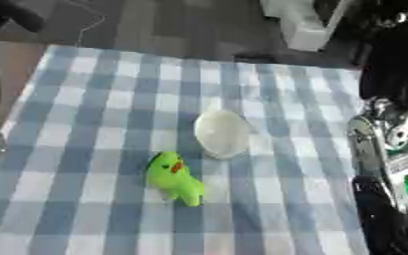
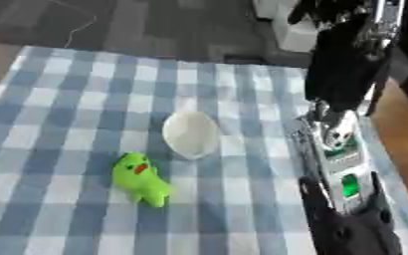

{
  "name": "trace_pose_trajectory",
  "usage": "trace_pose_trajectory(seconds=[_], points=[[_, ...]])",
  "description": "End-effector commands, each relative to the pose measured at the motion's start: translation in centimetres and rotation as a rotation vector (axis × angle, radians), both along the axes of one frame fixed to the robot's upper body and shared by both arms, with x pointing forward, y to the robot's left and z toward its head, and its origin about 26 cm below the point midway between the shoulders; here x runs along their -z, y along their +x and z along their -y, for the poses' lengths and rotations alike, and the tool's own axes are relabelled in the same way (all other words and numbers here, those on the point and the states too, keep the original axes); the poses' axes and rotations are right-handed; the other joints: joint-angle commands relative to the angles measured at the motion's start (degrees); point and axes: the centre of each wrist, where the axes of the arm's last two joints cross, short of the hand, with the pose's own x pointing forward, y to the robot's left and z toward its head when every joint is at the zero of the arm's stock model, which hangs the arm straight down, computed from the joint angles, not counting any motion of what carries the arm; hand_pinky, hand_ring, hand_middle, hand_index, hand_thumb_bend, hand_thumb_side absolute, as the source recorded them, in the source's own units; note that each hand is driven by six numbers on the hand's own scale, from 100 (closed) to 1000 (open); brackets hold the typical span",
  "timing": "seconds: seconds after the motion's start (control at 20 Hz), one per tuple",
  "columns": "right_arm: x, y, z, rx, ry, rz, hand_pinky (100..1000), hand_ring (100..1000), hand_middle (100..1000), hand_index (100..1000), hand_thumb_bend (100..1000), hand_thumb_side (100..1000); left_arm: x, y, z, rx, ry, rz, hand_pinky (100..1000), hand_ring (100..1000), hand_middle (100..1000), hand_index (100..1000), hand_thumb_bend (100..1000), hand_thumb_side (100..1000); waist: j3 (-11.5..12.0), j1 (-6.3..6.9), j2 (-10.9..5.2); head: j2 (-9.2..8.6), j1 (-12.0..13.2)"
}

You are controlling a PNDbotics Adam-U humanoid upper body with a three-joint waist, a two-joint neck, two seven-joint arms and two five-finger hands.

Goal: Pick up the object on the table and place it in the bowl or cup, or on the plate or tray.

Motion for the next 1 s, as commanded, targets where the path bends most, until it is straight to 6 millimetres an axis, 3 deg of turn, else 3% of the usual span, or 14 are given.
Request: trace_pose_trajectory(seconds=[0.05, 0.4, 0.6, 0.8, 0.85, 1.0], points=[[-0.5, -0.1, -0.1, 0.001, 0.001, 0.02, 295, 451, 633, 796, 100, 851, -0.6, -0.3, 0.0, 0.002, 0.002, 0.024, 512, 465, 743, 784, 454, 803, 0.08, 0.6, -0.78, -0.45, -0.02], [-0.6, -0.1, -0.2, -0.001, 0.003, 0.023, 296, 451, 632, 796, 100, 851, -0.6, -0.3, -0.1, 0.0, 0.003, 0.024, 512, 464, 743, 784, 454, 803, -0.04, 0.64, -0.73, -1.74, -0.26], [-0.6, -0.1, -0.2, -0.002, 0.005, 0.023, 296, 451, 632, 796, 100, 851, -0.7, -0.3, -0.2, -0.015, 0.038, 0.023, 517, 470, 748, 787, 457, 807, -0.2, 0.68, -0.76, -0.93, -0.24], [-0.6, -0.1, -0.3, -0.003, 0.004, 0.022, 296, 451, 632, 796, 100, 851, 0.2, 0.2, -1.2, -0.144, 0.351, -0.058, 489, 464, 759, 802, 497, 826, -0.6, 0.85, -0.72, -0.25, -0.66], [-0.6, -0.1, -0.3, -0.004, 0.003, 0.023, 297, 451, 632, 796, 100, 852, 0.6, 0.3, -1.4, -0.168, 0.444, -0.088, 447, 462, 762, 800, 511, 847, -0.7, 1.01, -0.68, -0.17, -0.41], [-0.6, -0.1, -0.4, -0.007, 0.0, 0.025, 297, 451, 632, 796, 100, 851, 1.9, 0.3, -1.5, -0.21, 0.709, -0.136, 464, 476, 766, 799, 512, 856, -1.04, 1.46, -0.51, -0.06, 0.3]])
